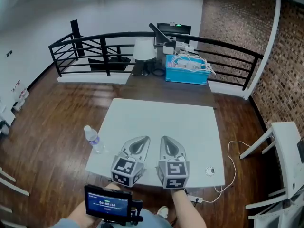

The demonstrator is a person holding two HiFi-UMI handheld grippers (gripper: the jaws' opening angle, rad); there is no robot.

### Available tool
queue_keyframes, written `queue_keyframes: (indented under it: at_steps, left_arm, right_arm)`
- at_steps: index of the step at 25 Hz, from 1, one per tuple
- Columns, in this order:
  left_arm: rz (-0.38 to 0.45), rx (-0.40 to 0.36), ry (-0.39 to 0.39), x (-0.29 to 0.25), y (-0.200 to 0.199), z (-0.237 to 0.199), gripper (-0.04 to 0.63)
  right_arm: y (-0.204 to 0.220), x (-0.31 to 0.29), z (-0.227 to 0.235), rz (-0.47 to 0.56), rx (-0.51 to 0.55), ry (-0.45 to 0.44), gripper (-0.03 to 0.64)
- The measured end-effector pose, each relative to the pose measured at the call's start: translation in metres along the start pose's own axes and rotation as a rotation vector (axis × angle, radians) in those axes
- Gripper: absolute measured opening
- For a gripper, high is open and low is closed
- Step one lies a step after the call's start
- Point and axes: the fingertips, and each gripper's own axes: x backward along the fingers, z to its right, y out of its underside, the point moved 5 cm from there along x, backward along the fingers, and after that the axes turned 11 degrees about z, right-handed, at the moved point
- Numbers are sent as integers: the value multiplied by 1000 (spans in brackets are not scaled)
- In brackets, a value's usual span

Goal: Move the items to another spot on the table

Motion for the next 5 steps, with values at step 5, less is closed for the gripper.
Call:
queue_keyframes:
  at_steps: [5]
  left_arm:
    - [-4, -5, -12, 4, -1, 5, 11]
  right_arm:
    - [-1, 5, -1, 1, 2, -14, 8]
